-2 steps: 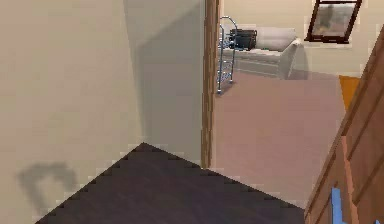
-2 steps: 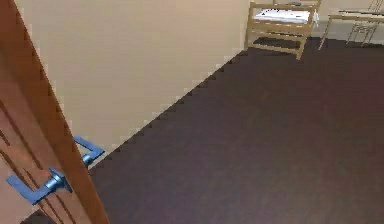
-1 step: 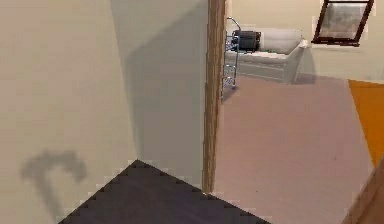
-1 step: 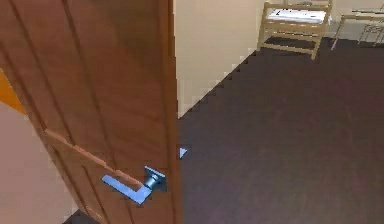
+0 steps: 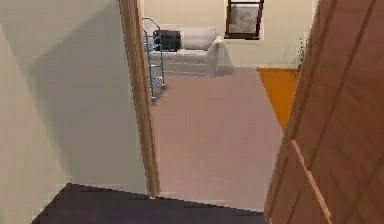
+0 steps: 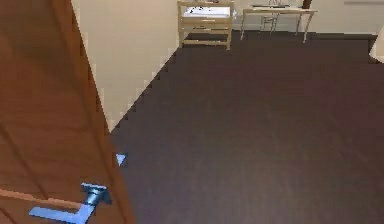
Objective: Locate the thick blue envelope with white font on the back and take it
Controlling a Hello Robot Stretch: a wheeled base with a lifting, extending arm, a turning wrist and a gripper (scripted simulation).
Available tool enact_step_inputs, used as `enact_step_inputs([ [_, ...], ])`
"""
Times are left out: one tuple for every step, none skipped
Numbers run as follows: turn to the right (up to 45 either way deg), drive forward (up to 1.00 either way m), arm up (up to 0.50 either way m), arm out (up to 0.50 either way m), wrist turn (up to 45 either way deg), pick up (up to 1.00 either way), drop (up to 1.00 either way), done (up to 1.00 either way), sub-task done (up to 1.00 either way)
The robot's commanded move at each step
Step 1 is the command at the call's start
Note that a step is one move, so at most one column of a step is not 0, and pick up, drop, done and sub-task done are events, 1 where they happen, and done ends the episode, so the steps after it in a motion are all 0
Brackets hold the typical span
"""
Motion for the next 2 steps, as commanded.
enact_step_inputs([
  [0.0,0.9,0.0,0.0,0.0,0.0,0.0,0.0,0.0],
  [0.0,1.0,0.0,0.0,0.0,0.0,0.0,0.0,0.0],
])
